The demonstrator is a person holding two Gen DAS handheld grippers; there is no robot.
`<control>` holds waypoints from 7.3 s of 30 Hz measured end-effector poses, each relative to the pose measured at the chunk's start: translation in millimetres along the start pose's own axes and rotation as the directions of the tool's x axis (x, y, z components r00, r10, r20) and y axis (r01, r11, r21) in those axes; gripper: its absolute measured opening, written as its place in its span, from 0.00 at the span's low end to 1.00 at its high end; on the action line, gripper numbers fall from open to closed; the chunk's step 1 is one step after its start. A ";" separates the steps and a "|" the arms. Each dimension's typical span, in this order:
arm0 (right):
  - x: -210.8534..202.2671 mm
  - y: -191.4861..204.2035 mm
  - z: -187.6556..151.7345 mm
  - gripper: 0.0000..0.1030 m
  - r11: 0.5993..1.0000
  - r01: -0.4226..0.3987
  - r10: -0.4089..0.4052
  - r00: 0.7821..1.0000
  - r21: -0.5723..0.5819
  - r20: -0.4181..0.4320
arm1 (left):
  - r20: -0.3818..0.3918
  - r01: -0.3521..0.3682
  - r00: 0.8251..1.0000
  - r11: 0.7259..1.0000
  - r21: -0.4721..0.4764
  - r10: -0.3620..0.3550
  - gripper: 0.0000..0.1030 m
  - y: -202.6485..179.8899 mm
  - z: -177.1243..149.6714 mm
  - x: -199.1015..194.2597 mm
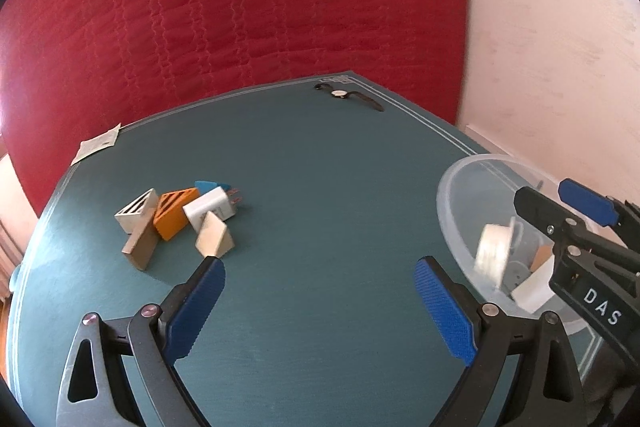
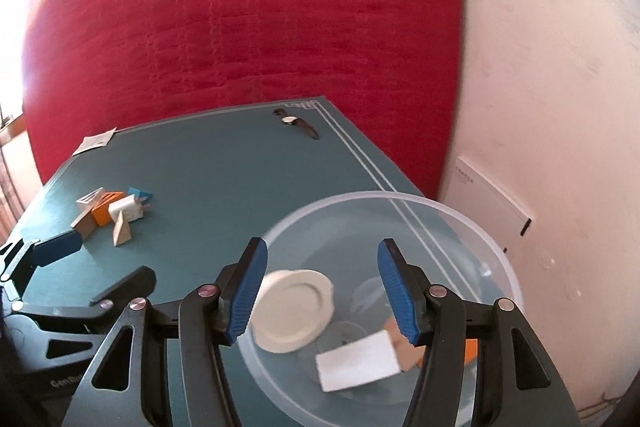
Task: Organize rigid objects
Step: 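Withdraw both grippers from the bowl back toward the remaining blocks, then lower the left gripper onto the tan wooden bar and grasp it, then grasp the tan square tile with the right gripper while the left gripper holds the bar, then carry the tan bar and tan tile over the clear bowl with both grippers, then open both grippers to drop the bar and tile into the bowl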
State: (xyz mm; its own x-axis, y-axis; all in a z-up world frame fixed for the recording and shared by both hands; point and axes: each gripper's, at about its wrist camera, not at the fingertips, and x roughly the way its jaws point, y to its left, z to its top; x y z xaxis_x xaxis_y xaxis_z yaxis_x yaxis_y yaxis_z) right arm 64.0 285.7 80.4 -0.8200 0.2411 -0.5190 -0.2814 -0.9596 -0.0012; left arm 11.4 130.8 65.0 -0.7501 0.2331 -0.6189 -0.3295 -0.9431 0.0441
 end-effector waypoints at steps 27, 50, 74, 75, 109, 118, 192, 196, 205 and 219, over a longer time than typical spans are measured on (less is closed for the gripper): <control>41.1 103.0 5.1 0.57 0.958 -0.267 0.256 0.960 -0.101 -0.115 | -0.106 -0.298 0.954 0.930 -0.216 0.281 0.95 149.2 -7.5 38.7; 82.3 147.7 -4.8 0.57 0.917 -0.380 0.341 0.905 -0.120 -0.255 | -0.190 -0.164 0.974 0.963 -0.213 0.124 0.52 160.8 0.7 88.9; 121.2 180.6 7.0 0.58 0.930 -0.328 0.272 0.916 -0.163 -0.294 | -0.169 -0.084 0.985 0.969 -0.231 0.045 0.14 159.2 -10.0 64.1; 122.7 176.4 8.2 0.58 0.938 -0.308 0.253 0.923 -0.161 -0.290 | -0.169 -0.082 0.985 0.968 -0.236 0.042 0.14 160.3 -10.3 63.3; 125.0 197.1 4.1 0.36 0.914 -0.385 0.333 0.894 -0.131 -0.300 | -0.161 -0.116 0.984 0.949 -0.294 0.071 0.46 172.5 -17.8 61.2; 96.3 182.1 -2.6 0.36 0.906 -0.410 0.368 0.886 -0.105 -0.281 | -0.158 -0.104 0.985 0.957 -0.272 0.062 0.20 171.0 -17.0 63.5; 39.6 -72.0 -7.2 0.37 0.986 -0.019 0.041 0.991 0.163 -0.131 | -0.087 0.147 0.985 0.988 -0.056 -0.151 0.14 6.2 1.6 24.2; 39.3 -81.1 -8.3 0.38 0.983 -0.008 0.031 0.991 0.181 -0.127 | -0.089 0.175 0.980 0.984 -0.043 -0.178 0.14 -6.1 6.6 26.0; 39.6 -99.1 -6.9 0.38 0.974 0.017 0.010 0.993 0.228 -0.118 | -0.103 0.268 0.958 0.963 0.001 -0.267 0.14 -41.7 19.3 28.2; 33.6 -111.8 -6.0 0.38 0.965 -0.002 0.026 0.995 0.261 -0.091 | -0.118 0.355 0.931 0.930 0.091 -0.344 0.14 -91.9 28.0 26.0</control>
State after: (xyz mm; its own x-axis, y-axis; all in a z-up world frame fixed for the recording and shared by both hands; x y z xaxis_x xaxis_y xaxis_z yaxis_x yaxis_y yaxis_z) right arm 70.8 400.3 57.9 -0.7784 0.2014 -0.5946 -0.4002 -0.8889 0.2228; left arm 6.1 230.1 66.8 -0.5178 0.5140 -0.6839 -0.6253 -0.7730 -0.1075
